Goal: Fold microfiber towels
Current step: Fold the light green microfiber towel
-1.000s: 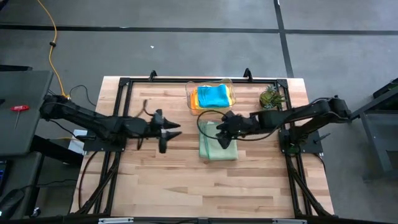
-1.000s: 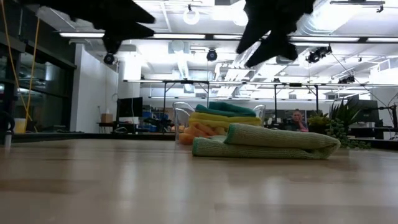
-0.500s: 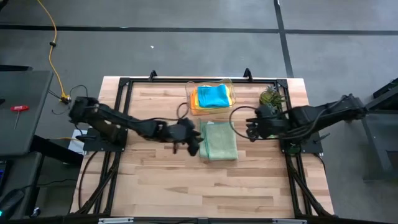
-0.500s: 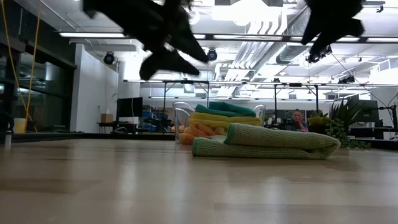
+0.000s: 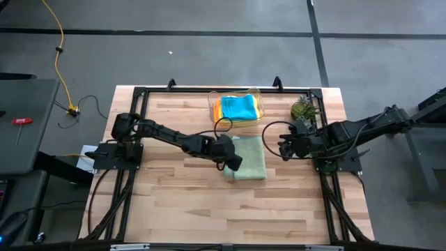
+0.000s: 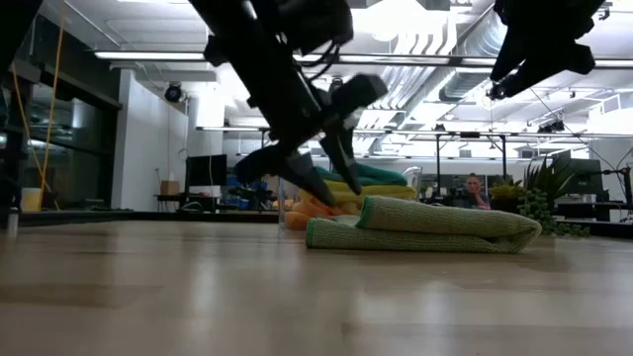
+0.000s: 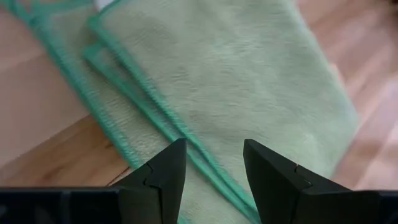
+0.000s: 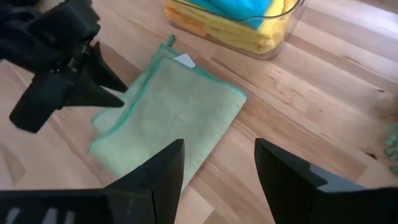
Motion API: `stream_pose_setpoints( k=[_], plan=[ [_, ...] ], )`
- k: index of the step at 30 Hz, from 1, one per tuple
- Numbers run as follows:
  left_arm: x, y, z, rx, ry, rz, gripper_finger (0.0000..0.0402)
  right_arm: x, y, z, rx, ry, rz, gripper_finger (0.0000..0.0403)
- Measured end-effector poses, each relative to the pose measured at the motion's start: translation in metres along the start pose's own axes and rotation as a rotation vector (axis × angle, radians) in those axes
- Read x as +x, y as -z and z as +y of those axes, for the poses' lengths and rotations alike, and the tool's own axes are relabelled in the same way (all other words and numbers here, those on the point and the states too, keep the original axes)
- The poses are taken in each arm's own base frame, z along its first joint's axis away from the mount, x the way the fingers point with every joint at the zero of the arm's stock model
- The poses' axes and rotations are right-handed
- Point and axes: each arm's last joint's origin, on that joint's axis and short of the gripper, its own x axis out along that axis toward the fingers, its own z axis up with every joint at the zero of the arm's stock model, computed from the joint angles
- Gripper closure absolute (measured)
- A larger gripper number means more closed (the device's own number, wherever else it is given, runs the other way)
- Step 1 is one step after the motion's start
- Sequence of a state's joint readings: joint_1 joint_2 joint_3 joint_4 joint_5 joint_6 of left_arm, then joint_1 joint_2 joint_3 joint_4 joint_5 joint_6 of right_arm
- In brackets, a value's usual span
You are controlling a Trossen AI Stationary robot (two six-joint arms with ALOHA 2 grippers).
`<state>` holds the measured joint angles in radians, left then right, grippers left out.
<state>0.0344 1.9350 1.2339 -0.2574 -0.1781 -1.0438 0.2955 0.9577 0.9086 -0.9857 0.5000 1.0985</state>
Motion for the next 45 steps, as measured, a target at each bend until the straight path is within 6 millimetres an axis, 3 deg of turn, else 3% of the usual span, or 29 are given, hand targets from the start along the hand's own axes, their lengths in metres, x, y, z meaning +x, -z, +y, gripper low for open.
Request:
stream_pose_setpoints(
  k=[10, 19, 26, 45],
  plan=[
    [0.005, -0.008, 0.012, -0.161, -0.058, -0.036, 0.025, 0.004, 0.002, 0.001, -0.035, 0.012, 0.006, 0.0215],
    [0.007, -0.017, 0.016, -0.198, -0.062, -0.052, 0.025, 0.004, 0.002, 0.001, -0.032, 0.014, 0.001, 0.0215],
    [0.031, -0.009, 0.024, -0.249, -0.054, 0.047, 0.025, 0.004, 0.001, 0.001, -0.027, 0.012, -0.013, 0.0215],
    [0.035, -0.014, 0.015, -0.314, 0.037, 0.006, 0.025, 0.004, -0.001, 0.002, -0.014, 0.013, -0.05, 0.0215]
  ],
)
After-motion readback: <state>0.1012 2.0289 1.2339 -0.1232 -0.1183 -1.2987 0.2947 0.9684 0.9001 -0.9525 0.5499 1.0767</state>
